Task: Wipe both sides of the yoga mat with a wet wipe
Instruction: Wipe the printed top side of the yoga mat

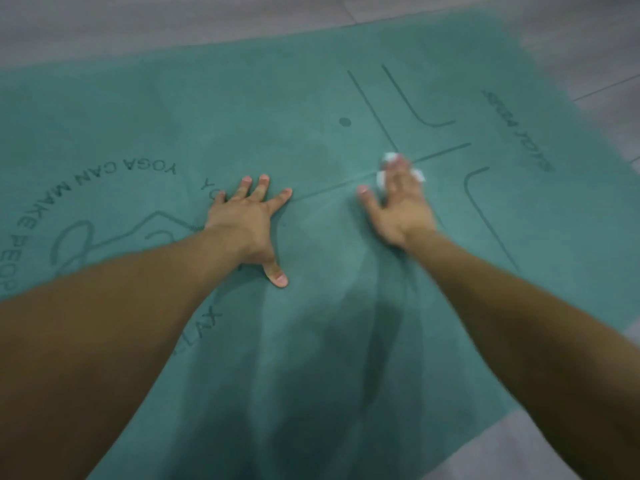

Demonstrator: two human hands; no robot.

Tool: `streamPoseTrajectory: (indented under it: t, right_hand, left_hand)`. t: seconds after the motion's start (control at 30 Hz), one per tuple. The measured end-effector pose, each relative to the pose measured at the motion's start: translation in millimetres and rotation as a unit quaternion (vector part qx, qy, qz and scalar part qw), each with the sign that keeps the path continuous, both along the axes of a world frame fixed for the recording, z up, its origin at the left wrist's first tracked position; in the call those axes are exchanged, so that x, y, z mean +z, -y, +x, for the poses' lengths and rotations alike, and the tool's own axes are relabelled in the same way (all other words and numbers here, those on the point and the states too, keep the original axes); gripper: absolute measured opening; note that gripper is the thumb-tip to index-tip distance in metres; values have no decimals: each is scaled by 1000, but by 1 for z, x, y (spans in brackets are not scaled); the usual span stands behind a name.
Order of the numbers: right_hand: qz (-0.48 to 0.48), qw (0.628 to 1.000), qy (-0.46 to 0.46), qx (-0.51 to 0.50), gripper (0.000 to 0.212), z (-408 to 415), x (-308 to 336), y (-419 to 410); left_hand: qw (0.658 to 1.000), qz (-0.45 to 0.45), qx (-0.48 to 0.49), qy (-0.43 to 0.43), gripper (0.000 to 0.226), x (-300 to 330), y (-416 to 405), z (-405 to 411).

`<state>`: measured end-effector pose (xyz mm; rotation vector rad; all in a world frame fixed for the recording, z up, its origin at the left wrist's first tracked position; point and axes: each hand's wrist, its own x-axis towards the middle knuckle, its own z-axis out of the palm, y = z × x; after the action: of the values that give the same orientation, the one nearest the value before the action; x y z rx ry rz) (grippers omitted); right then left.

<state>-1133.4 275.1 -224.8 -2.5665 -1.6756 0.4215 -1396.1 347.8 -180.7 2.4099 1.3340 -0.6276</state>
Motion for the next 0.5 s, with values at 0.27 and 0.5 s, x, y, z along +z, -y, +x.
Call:
streamPoseTrajectory:
  t: [0.27,0.5]
  right_hand:
    - [14,997,22,77,86,14,3,8]
    - [54,987,-19,149,83,-71,-1,18]
  left_hand:
    - [1000,1,16,13,186,5,3,-1]
    - [1000,5,25,1,183,8,3,0]
